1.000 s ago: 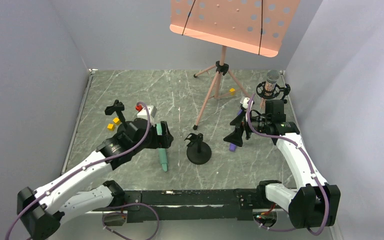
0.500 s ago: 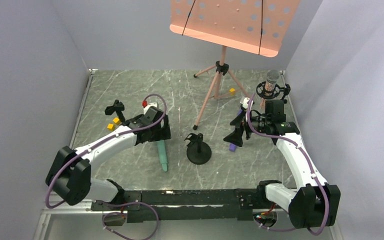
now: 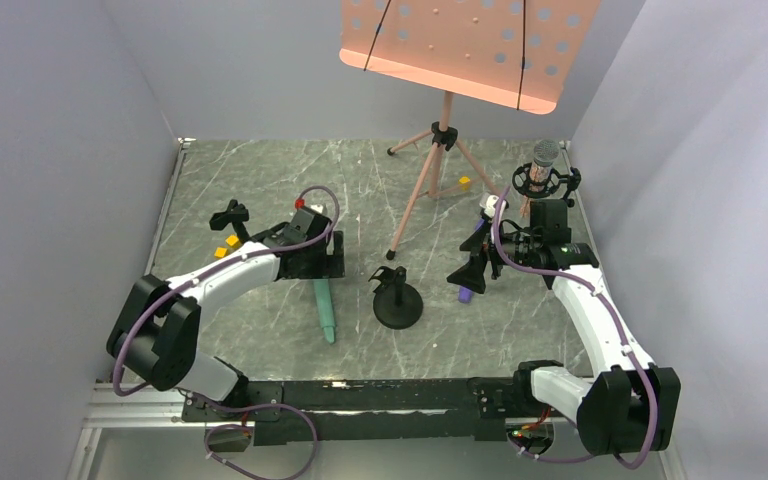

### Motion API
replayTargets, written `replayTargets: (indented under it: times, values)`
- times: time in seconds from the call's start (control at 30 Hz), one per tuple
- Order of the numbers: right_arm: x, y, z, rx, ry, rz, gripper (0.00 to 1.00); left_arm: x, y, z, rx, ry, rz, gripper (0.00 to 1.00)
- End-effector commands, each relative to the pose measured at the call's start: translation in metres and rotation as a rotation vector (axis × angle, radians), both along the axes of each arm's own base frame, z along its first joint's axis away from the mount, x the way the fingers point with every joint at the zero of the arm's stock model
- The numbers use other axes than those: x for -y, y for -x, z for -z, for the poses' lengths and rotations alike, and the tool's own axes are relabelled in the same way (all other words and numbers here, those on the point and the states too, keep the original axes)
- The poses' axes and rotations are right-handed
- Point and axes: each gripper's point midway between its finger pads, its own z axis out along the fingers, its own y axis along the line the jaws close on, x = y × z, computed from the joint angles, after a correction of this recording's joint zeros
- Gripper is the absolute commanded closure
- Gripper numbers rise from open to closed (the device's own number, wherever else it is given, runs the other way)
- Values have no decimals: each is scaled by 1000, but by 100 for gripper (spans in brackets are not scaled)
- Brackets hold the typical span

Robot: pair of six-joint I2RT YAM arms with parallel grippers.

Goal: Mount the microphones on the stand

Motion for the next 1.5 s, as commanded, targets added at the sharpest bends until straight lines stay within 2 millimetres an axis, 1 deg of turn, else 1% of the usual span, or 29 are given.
replayTargets:
  times: [0.0, 0.1, 0.27, 0.4, 0.57, 0.67, 0.8, 0.97, 1.2, 1.33, 1.4, 1.47]
  values:
    - [-1, -5, -12, 47, -6, -17, 0, 7, -17, -19, 53, 6, 37, 1]
    - [-1, -4, -14, 52, -8, -22, 0, 11, -20, -20, 62, 15, 51, 1]
    - [-2, -3, -14, 52, -11, -26, 0, 12, -26, -14, 48, -16, 55, 1]
    - [-1, -4, -14, 50, -7, -25, 0, 9, -31, -3, 27, -50, 40, 1]
    - [-1, -3, -15, 61, -8, -24, 0, 0, -31, 13, -12, -98, -16, 1]
    - [-1, -3, -14, 53, -7, -26, 0, -3, -31, 19, -27, -107, -46, 2]
    - [-1, -3, -14, 53, -4, -24, 0, -3, -32, 24, -40, -114, -60, 4]
    - [0, -3, -14, 58, -3, -21, 0, -2, -35, 27, -54, -128, -65, 5]
    - [0, -3, -15, 60, -2, -23, 0, 3, -32, 35, -79, -85, -84, 4]
    - [0, -3, -14, 58, -3, -24, 0, 2, -28, 41, -95, -87, -102, 5]
    - [0, -3, -14, 59, -3, -26, 0, 1, -27, 44, -102, -88, -108, 5]
    - [0, -3, -14, 59, -2, -23, 0, 2, -26, 46, -107, -86, -104, 8]
